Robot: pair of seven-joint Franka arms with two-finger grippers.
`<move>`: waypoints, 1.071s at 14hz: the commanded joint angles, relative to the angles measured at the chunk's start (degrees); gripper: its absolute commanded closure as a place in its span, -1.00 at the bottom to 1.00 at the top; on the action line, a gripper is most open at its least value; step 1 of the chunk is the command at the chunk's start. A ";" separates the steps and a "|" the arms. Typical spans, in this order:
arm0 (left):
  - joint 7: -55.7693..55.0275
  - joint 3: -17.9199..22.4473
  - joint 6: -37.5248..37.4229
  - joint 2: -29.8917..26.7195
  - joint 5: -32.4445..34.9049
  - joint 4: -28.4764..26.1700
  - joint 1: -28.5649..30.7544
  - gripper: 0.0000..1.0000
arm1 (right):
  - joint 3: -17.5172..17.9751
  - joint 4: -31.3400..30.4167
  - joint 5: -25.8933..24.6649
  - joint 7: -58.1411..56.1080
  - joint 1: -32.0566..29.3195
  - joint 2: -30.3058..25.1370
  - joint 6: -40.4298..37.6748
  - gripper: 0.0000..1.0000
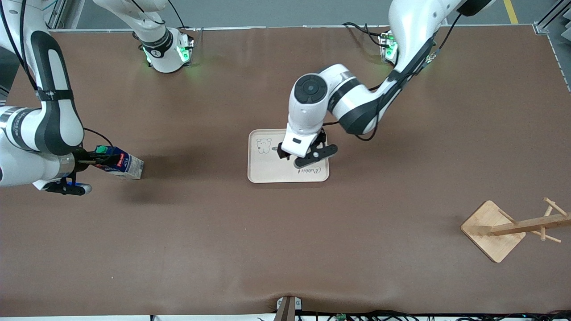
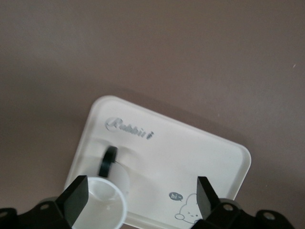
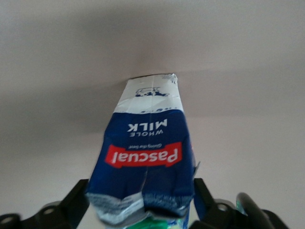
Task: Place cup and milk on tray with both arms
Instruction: 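Release the mug and raise the left gripper while the right gripper lifts milk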
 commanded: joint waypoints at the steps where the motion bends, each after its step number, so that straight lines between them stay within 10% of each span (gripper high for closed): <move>1: 8.49 0.27 -6.77 -5.18 0.88 1.36 3.36 -1.00 | 0.67 -2.54 -1.01 -0.30 -1.35 -0.87 1.41 0.55; 2: 11.92 0.01 -8.88 -7.46 0.88 1.36 6.16 -1.00 | 0.67 -2.64 -1.01 -0.30 -1.17 -0.87 1.41 1.00; 15: 41.98 0.10 -28.77 -23.55 -0.35 4.17 23.22 -1.00 | 1.63 0.70 0.13 0.84 12.34 -6.31 -9.05 1.00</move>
